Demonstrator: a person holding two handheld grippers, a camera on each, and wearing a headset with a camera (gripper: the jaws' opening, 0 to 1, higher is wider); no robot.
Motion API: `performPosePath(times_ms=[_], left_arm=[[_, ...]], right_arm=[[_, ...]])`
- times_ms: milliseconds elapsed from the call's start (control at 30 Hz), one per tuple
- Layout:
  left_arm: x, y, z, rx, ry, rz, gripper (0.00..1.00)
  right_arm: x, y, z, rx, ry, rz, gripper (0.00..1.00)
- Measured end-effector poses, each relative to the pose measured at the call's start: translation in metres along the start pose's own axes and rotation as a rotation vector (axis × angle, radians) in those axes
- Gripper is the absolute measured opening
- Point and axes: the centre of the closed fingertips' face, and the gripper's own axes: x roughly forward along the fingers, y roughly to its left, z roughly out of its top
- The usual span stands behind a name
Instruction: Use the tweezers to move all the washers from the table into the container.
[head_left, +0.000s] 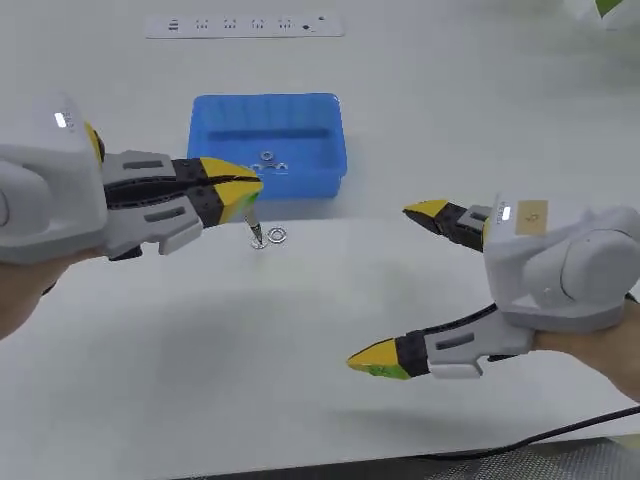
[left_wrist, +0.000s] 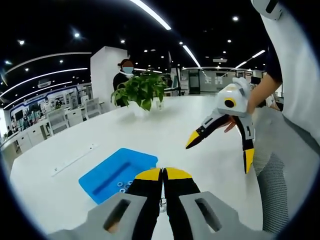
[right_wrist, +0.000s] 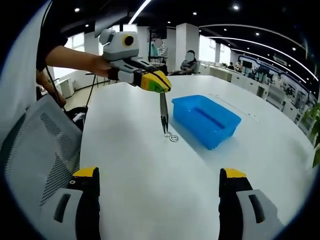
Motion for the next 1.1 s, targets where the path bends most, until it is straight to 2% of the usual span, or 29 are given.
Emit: performPosePath(times_ms=[233, 467, 600, 700, 800, 933, 1100], left_arm=[[0.002, -0.001, -0.006, -0.005, 0.013, -0.002, 0.04], [0.002, 0.002, -0.007, -0.015, 0.017, 0.0, 0.04], [0.0, 0.001, -0.009, -0.006, 0.05, -0.022, 0.04], [0.0, 0.0, -0.01, -0.007, 0.064, -0.033, 0.04], [0.001, -0.001, -0.01, -0.018, 0.065, -0.04, 0.04], [0.002, -0.003, -0.01, -0.029, 0.074, -0.051, 0.04], [0.001, -0.009, -0.012, -0.038, 0.084, -0.077, 0.04]], right_arm=[[0.001, -0.005, -0.005, 0.019, 0.003, -0.019, 1.0], [0.002, -0.004, -0.006, 0.029, 0.004, -0.015, 1.0], [0.004, -0.003, 0.0, 0.041, -0.025, -0.008, 1.0], [0.007, -0.002, 0.005, 0.049, -0.033, 0.012, 0.97], [0.009, -0.003, 0.008, 0.045, -0.027, 0.029, 0.88], [0.014, -0.008, 0.021, 0.044, -0.059, 0.045, 0.81], [0.024, -0.007, 0.034, 0.021, -0.065, 0.085, 0.75]])
